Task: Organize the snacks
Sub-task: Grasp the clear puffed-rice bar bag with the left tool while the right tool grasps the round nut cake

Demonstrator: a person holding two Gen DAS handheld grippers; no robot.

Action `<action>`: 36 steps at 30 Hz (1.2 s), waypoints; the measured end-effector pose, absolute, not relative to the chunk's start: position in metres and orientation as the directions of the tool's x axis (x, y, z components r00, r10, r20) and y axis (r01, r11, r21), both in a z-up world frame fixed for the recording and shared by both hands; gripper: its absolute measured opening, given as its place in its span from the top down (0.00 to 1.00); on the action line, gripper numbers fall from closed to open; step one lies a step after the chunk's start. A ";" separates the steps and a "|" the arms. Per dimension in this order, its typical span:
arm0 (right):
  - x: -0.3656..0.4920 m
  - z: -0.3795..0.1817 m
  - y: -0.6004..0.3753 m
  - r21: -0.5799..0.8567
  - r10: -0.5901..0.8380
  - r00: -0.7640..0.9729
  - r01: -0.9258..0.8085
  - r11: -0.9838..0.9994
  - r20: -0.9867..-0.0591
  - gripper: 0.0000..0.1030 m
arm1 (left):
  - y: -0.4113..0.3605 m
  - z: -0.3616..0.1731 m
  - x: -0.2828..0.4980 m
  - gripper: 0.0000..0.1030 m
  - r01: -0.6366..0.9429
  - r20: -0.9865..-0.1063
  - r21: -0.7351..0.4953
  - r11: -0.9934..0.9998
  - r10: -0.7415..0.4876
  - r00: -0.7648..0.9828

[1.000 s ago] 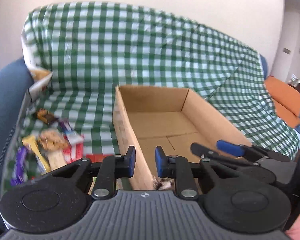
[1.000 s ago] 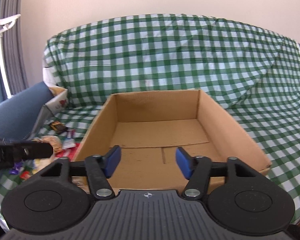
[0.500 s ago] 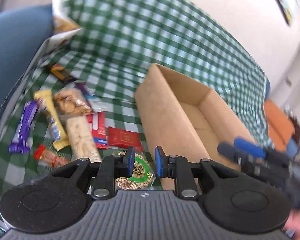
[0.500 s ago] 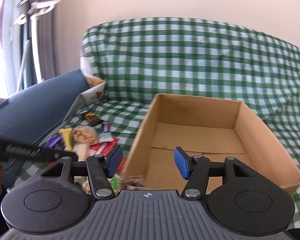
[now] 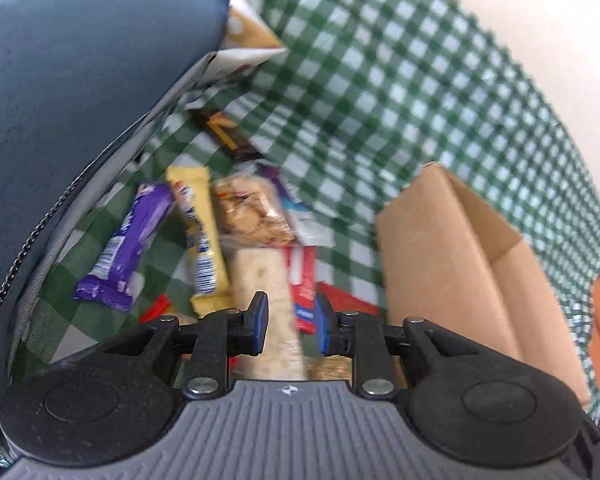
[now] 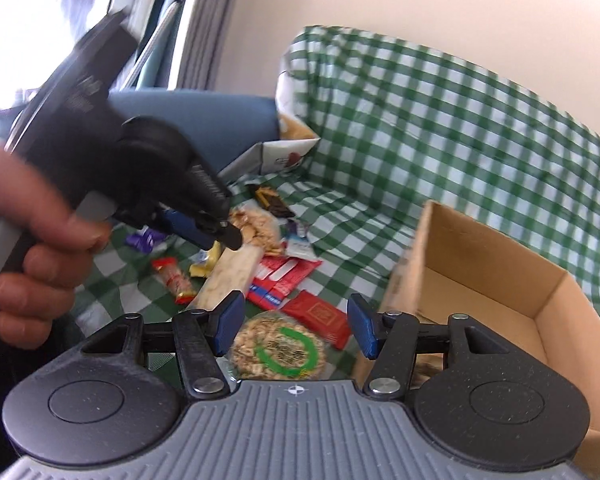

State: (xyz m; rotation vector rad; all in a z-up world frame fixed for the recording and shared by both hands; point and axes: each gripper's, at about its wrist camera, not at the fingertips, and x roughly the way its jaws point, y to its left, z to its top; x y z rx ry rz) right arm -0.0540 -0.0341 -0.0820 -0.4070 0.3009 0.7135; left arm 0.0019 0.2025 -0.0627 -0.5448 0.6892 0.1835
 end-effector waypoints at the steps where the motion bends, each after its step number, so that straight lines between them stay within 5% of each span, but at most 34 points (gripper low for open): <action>1: -0.053 -0.088 -0.027 -0.270 0.563 0.713 -0.689 0.673 -0.418 0.43 | 0.204 -0.065 0.003 0.65 -0.346 -0.654 -0.410 0.844 -0.007 0.756; 13: -0.035 -0.135 0.017 -0.370 0.435 0.712 -0.675 0.638 -0.551 0.34 | 0.204 -0.078 0.014 0.52 -0.343 -0.709 -0.393 0.854 -0.043 0.704; 18: -0.039 -0.142 0.018 -0.387 0.448 0.688 -0.707 0.593 -0.571 0.49 | 0.197 -0.085 0.024 0.41 -0.342 -0.742 -0.339 0.876 -0.026 0.670; 23: -0.046 -0.141 0.014 -0.387 0.487 0.676 -0.726 0.568 -0.553 0.69 | 0.190 -0.092 0.032 0.41 -0.323 -0.768 -0.291 0.901 -0.019 0.640; 26: -0.053 -0.143 0.013 -0.408 0.502 0.676 -0.732 0.546 -0.540 0.71 | 0.189 -0.098 0.036 0.42 -0.323 -0.789 -0.266 0.908 -0.013 0.614; 29: -0.063 -0.142 0.012 -0.440 0.528 0.675 -0.737 0.512 -0.516 0.97 | 0.188 -0.099 0.036 0.54 -0.316 -0.791 -0.247 0.916 -0.002 0.612; 36: -0.068 -0.138 0.009 -0.425 0.557 0.659 -0.752 0.504 -0.506 0.98 | 0.198 -0.092 0.025 0.61 -0.348 -0.776 -0.276 0.896 0.007 0.631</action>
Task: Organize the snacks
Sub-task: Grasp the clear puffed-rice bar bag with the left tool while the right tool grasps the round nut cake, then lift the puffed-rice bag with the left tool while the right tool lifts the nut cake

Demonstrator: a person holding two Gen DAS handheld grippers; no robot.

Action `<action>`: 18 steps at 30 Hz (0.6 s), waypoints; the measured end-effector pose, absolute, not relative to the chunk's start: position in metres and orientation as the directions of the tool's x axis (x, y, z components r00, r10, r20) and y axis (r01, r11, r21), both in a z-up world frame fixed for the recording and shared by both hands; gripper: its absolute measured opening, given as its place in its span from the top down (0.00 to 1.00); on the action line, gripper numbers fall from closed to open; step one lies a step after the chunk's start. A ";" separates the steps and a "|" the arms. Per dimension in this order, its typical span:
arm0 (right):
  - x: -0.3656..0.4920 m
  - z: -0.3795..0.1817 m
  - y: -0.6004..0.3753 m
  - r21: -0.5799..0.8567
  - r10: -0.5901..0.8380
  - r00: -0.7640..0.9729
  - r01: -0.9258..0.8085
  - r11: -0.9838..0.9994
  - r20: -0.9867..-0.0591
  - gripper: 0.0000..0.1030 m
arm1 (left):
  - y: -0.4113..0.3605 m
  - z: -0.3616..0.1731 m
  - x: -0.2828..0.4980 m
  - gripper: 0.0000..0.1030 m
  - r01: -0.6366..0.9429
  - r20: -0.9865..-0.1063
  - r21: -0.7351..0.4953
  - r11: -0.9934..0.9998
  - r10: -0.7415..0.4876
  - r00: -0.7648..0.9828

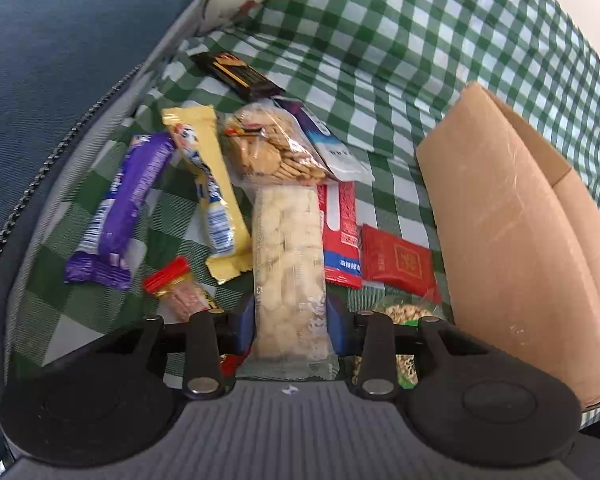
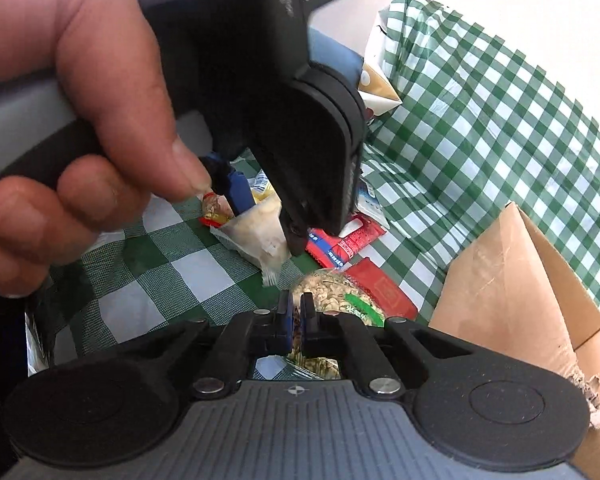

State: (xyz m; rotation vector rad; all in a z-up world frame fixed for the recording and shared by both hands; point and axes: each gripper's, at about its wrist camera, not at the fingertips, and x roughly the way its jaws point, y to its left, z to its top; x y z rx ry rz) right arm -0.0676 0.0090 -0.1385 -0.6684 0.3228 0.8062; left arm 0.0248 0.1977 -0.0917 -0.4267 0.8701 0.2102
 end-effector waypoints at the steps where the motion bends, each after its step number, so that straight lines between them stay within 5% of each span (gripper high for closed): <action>1: -0.066 -0.137 0.008 -0.421 0.564 0.655 -0.755 0.502 -0.502 0.98 | 0.200 -0.090 0.022 0.61 -0.354 -0.771 -0.284 0.891 0.008 0.637; 10: -0.084 -0.122 0.003 -0.317 0.653 0.538 -0.843 0.435 -0.533 0.97 | 0.215 -0.072 -0.006 0.61 -0.363 -0.769 -0.373 0.854 -0.065 0.636; 13: -0.077 -0.116 0.000 -0.258 0.629 0.561 -0.820 0.511 -0.539 0.68 | 0.214 -0.067 -0.019 0.61 -0.372 -0.788 -0.381 0.846 -0.087 0.609; 15: -0.072 -0.114 0.001 -0.221 0.620 0.580 -0.799 0.559 -0.528 0.23 | 0.212 -0.062 -0.028 0.61 -0.374 -0.793 -0.370 0.850 -0.079 0.604; 18: -0.060 -0.118 0.006 -0.166 0.598 0.567 -0.789 0.591 -0.567 0.19 | 0.213 -0.077 -0.042 0.59 -0.393 -0.797 -0.401 0.828 -0.104 0.595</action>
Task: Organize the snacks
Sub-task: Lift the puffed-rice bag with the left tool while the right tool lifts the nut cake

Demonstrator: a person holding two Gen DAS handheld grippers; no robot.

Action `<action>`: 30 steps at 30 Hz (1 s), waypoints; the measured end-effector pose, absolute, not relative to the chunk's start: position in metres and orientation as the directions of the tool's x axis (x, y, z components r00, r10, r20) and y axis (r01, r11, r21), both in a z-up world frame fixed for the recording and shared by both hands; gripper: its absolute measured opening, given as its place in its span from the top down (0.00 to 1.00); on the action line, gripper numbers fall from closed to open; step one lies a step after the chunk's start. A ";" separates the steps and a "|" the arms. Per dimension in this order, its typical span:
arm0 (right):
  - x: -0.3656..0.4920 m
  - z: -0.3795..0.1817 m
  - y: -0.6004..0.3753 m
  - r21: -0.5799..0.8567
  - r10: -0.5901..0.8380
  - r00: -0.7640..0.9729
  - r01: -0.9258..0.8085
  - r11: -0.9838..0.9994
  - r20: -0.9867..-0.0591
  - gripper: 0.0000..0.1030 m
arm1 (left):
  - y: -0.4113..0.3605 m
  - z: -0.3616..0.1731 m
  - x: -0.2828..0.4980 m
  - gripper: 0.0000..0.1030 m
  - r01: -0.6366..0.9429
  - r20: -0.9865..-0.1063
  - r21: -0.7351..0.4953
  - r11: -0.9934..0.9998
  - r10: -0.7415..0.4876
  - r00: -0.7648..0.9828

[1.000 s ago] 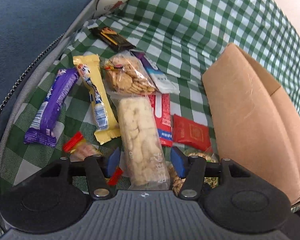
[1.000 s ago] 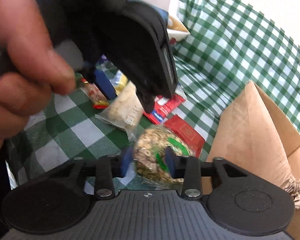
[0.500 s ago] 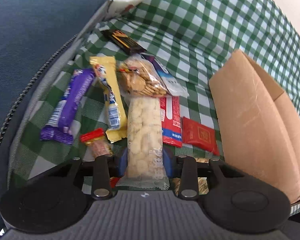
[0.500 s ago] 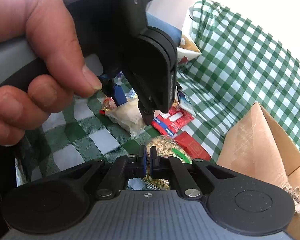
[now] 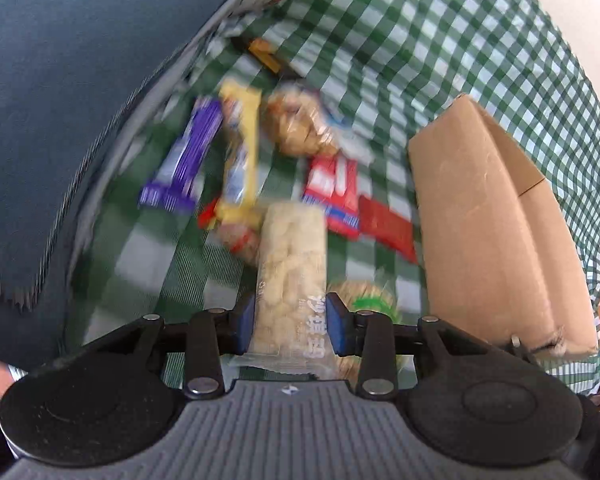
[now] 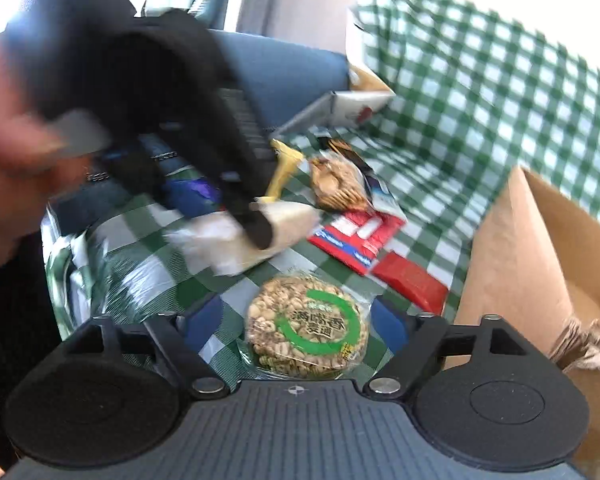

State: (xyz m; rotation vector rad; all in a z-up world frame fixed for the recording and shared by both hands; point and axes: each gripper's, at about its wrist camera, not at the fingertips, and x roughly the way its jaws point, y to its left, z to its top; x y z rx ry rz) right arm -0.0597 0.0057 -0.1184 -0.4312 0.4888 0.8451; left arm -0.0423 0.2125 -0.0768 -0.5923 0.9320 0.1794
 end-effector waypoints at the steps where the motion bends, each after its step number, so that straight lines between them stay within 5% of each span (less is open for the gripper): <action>1: -0.055 -0.122 0.008 -0.153 0.588 0.557 -0.789 0.595 -0.587 0.18 | 0.215 -0.084 -0.046 0.59 -0.419 -0.801 -0.434 0.797 -0.130 0.584; 18: -0.038 -0.133 0.004 -0.079 0.576 0.532 -0.774 0.629 -0.621 0.22 | 0.206 -0.091 -0.037 0.47 -0.427 -0.813 -0.392 0.815 -0.090 0.575; 30: -0.055 -0.133 -0.001 -0.184 0.505 0.560 -0.768 0.613 -0.656 0.22 | 0.199 -0.094 -0.032 0.58 -0.399 -0.801 -0.420 0.815 -0.126 0.586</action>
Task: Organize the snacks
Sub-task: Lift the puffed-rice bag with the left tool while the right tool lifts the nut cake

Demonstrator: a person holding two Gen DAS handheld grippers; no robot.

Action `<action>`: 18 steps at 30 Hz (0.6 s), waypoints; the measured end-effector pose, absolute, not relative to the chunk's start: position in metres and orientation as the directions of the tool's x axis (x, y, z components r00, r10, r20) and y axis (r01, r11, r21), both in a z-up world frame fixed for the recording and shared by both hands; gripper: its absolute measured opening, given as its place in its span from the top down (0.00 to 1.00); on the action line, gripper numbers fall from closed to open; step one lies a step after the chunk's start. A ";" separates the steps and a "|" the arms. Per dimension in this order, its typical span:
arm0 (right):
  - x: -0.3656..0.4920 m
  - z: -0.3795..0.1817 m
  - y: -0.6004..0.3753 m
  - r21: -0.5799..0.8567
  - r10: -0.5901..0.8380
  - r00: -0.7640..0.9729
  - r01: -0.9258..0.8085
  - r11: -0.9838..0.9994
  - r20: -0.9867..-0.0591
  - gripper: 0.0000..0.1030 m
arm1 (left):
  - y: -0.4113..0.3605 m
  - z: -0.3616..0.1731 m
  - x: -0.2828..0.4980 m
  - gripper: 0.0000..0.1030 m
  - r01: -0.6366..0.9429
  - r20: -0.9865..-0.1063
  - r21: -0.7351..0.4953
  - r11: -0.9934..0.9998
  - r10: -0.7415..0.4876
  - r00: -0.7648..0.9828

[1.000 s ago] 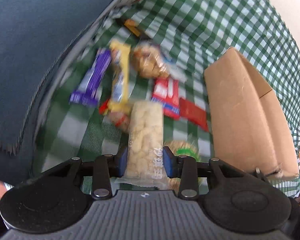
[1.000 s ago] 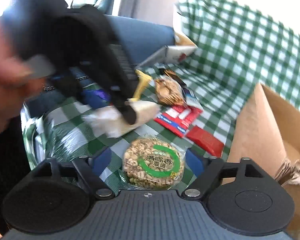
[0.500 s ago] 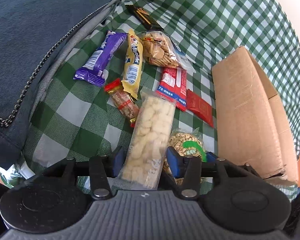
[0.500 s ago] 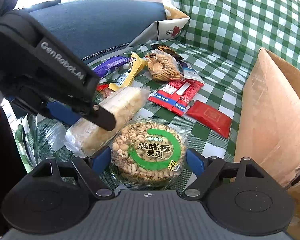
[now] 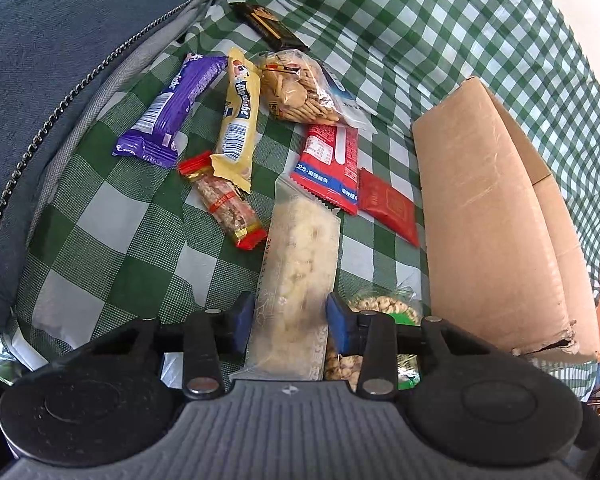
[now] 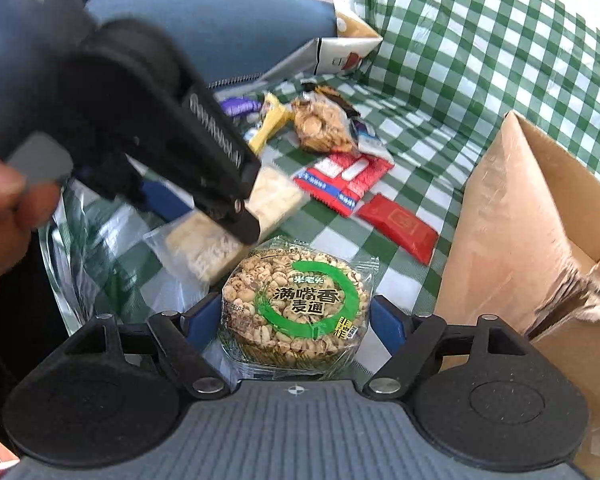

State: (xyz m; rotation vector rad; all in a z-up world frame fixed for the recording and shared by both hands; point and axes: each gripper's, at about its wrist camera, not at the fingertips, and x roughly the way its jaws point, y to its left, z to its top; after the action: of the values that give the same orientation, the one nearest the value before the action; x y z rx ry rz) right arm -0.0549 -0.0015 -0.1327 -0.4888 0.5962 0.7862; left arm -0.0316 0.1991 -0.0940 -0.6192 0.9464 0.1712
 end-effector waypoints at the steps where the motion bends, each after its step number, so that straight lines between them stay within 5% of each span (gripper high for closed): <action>1: -0.054 -0.134 -0.002 -0.177 0.506 0.559 -0.767 0.617 -0.657 0.21 | 0.199 -0.094 -0.031 0.59 -0.396 -0.799 -0.427 0.813 -0.134 0.586; 18: -0.050 -0.139 0.000 -0.155 0.504 0.554 -0.760 0.631 -0.662 0.19 | 0.196 -0.098 -0.023 0.54 -0.399 -0.798 -0.439 0.805 -0.145 0.585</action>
State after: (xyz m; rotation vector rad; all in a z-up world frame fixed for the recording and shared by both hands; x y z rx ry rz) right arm -0.0502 0.0003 -0.1388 -0.4584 0.6169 0.7782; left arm -0.0231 0.1959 -0.0984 -0.6411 0.9500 0.1604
